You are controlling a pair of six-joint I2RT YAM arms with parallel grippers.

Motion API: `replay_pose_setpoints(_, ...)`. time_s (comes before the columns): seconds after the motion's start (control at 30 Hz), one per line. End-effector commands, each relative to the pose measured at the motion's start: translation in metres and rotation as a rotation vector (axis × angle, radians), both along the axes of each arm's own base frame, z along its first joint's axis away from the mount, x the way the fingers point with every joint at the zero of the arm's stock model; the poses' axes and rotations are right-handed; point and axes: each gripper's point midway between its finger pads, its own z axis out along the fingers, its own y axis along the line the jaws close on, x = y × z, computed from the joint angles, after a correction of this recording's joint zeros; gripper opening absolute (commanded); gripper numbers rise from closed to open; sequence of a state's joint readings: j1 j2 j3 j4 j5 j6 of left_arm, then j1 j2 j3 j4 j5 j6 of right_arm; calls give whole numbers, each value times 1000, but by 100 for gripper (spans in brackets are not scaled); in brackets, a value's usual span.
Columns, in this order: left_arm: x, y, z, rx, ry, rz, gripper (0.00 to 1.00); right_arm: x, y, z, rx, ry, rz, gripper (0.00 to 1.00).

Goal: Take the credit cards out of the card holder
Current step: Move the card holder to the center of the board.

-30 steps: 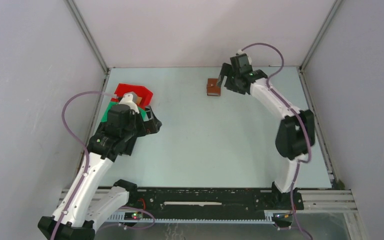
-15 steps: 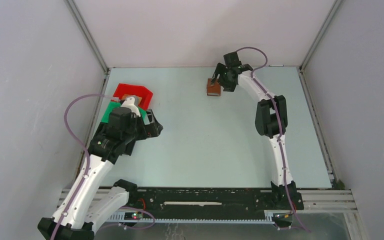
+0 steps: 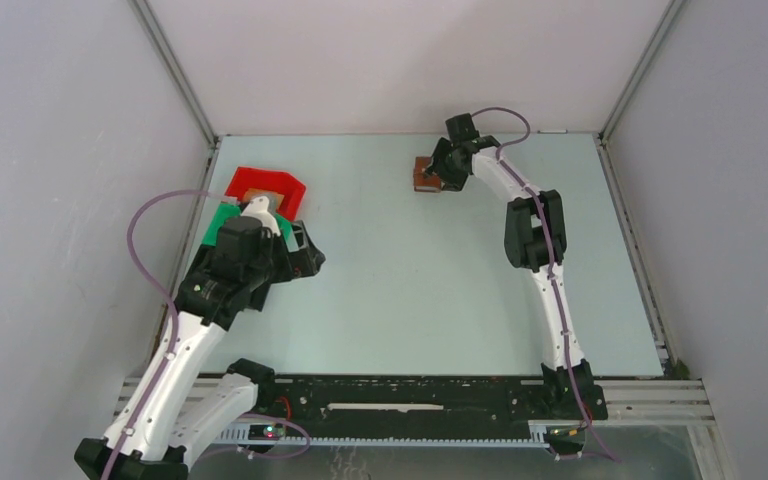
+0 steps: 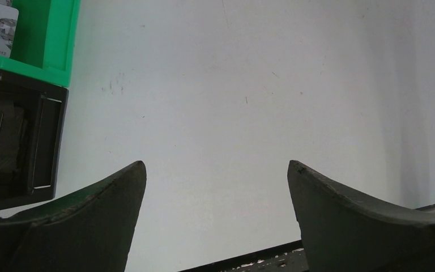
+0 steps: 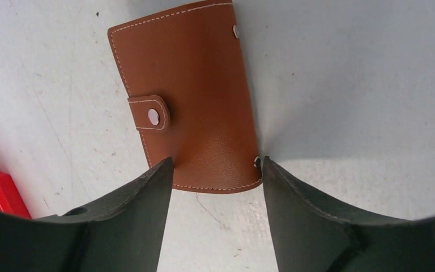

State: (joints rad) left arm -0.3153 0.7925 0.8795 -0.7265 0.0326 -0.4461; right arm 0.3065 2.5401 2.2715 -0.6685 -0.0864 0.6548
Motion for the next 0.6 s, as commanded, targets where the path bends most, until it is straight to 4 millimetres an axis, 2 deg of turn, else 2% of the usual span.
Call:
replay_pose_setpoints(0.0, -5, 0, -6, -5, 20, 6, 100, 8, 5, 5, 26, -23, 11, 63)
replay_pose_setpoints(0.17, -4, 0, -5, -6, 20, 11, 100, 4, 8, -3, 50, 8, 18, 40)
replay_pose_setpoints(0.23, -4, 0, -6, -7, 21, 12, 100, 3, 6, 1, 56, 6, 16, 30)
replay_pose_setpoints(0.3, -5, 0, -6, -9, 22, 10, 100, 1, 6, 6, 60, -4, 25, 15)
replay_pose_setpoints(0.33, -5, 0, -6, -9, 20, 10, 100, -1, 6, 9, 61, -8, 30, 3)
replay_pose_setpoints(0.37, -6, 0, -7, -9, 23, 8, 100, -3, 5, 11, 60, -9, 33, 0)
replay_pose_setpoints(0.5, -6, -2, -8, -14, 27, -3, 100, -23, 8, 25, 83, -12, 74, 0)
replay_pose_setpoints(0.57, -6, -5, -6, -20, 26, -14, 100, -49, 8, 21, 87, 24, 103, 0)
